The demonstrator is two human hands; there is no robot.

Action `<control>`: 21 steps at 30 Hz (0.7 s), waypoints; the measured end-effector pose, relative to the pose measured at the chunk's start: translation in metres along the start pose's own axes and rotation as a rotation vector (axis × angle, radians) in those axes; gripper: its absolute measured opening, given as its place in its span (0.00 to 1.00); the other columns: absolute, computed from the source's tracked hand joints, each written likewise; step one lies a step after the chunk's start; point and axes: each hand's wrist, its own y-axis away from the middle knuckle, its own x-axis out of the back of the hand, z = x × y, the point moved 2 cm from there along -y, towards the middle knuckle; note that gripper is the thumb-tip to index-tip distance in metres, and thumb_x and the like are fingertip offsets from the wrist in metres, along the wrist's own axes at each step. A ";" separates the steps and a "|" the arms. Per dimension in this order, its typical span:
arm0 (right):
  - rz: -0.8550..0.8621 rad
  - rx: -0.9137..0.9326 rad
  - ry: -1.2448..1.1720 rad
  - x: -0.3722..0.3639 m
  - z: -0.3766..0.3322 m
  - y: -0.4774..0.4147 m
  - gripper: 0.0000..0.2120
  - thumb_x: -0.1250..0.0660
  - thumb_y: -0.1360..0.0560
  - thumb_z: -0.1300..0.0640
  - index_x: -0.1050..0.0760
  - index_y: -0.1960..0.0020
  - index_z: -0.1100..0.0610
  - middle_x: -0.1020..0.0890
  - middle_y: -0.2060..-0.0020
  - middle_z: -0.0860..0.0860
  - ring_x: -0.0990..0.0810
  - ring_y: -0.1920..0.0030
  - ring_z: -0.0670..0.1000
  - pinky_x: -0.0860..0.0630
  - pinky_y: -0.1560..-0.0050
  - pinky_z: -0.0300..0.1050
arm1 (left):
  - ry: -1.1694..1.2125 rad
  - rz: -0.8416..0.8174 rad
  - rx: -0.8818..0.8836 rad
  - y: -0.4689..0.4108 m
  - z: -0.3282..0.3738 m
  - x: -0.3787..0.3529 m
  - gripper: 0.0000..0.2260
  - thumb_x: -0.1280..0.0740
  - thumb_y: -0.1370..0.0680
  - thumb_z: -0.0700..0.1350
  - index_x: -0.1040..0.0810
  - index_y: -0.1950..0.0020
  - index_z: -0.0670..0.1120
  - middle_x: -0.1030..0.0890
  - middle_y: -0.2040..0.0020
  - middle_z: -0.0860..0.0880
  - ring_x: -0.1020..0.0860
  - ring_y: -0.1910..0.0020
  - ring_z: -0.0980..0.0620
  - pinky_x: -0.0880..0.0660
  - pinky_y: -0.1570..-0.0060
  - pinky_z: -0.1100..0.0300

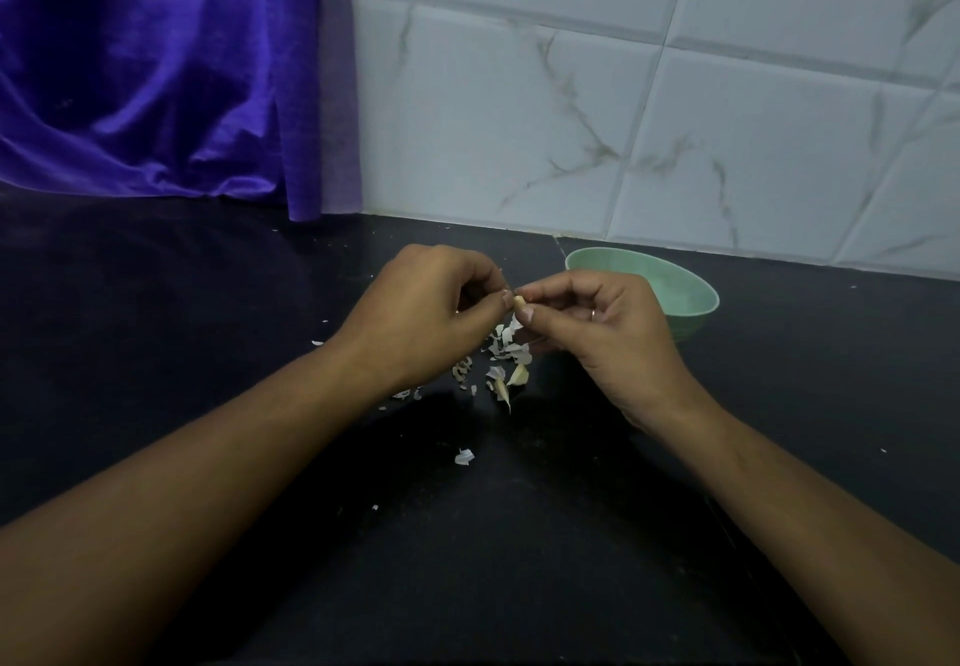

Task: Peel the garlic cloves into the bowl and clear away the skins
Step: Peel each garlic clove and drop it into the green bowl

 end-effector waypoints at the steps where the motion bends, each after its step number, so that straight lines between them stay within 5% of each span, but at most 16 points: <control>1: 0.001 0.001 0.008 0.000 0.000 0.000 0.06 0.24 0.25 0.64 0.15 0.48 0.62 0.13 0.59 0.59 0.14 0.59 0.57 0.15 0.52 0.58 | -0.014 -0.006 -0.009 0.000 0.000 0.000 0.08 0.31 0.22 0.53 0.15 0.55 0.52 0.16 0.64 0.56 0.18 0.62 0.59 0.20 0.59 0.52; 6: -0.002 0.014 0.084 0.000 0.000 0.001 0.05 0.23 0.24 0.62 0.13 0.49 0.60 0.12 0.60 0.57 0.13 0.57 0.62 0.15 0.49 0.62 | -0.149 -0.045 -0.056 0.000 0.004 0.003 0.13 0.37 0.23 0.57 0.16 0.54 0.53 0.17 0.62 0.56 0.19 0.60 0.56 0.20 0.58 0.51; 14: 0.006 0.101 0.305 -0.004 -0.002 0.006 0.05 0.23 0.25 0.62 0.12 0.51 0.54 0.12 0.63 0.48 0.13 0.61 0.51 0.17 0.58 0.48 | -0.320 -0.052 -0.093 0.004 0.009 -0.003 0.10 0.35 0.21 0.55 0.17 0.55 0.52 0.18 0.61 0.54 0.20 0.61 0.50 0.23 0.61 0.53; 21: 0.008 0.103 0.235 -0.006 -0.004 0.007 0.04 0.24 0.24 0.62 0.12 0.51 0.56 0.12 0.63 0.48 0.13 0.61 0.49 0.18 0.58 0.39 | -0.216 0.062 0.016 0.006 0.009 -0.007 0.07 0.30 0.25 0.53 0.18 0.60 0.52 0.21 0.68 0.56 0.22 0.65 0.57 0.27 0.63 0.58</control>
